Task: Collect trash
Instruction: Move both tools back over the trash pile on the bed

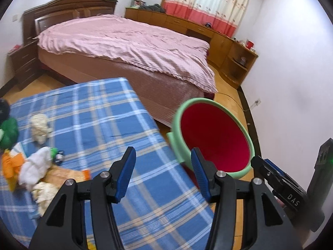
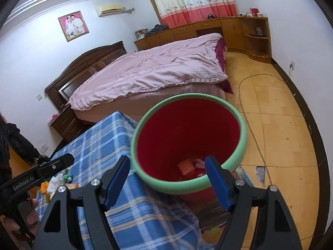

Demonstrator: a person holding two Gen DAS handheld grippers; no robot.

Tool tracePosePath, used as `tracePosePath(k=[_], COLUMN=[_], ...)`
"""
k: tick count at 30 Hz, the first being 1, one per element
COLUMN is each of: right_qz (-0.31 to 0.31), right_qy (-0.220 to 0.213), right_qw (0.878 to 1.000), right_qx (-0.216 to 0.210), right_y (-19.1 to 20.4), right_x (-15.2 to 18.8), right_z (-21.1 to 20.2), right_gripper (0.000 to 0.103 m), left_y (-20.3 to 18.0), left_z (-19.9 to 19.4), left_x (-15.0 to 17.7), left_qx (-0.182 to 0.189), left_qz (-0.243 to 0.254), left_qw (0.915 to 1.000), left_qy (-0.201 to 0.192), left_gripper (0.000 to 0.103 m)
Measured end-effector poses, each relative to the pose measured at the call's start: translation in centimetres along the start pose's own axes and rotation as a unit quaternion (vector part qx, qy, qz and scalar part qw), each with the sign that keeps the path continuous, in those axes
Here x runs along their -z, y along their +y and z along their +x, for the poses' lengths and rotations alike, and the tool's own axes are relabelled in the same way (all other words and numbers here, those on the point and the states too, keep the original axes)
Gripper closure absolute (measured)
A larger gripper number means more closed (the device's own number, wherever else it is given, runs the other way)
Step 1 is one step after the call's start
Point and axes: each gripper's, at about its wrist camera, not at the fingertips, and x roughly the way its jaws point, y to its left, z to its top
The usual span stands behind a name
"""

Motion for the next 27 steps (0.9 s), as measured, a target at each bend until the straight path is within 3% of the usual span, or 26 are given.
tracePosePath(k=[16,27], right_qz=[-0.052,-0.084], right_qy=[0.021,0.044], right_qw=[0.997,0.992], right_qx=[-0.055,-0.078], right_y=[8.0,13.1], right_x=[2.2,3.6], right_z=[-0.7,1.5], right_gripper=[0.026,0.025], left_y=[9.9,16.9], left_z=[-7.3,-8.8], left_x=[1.9,3.6], left_qx=[-0.093,-0.139], left_qz=[-0.068,-0.116], left_qw=[0.9926,0.9826], left_qy=[-0.040,-0.040], left_gripper=[0.048,0.048])
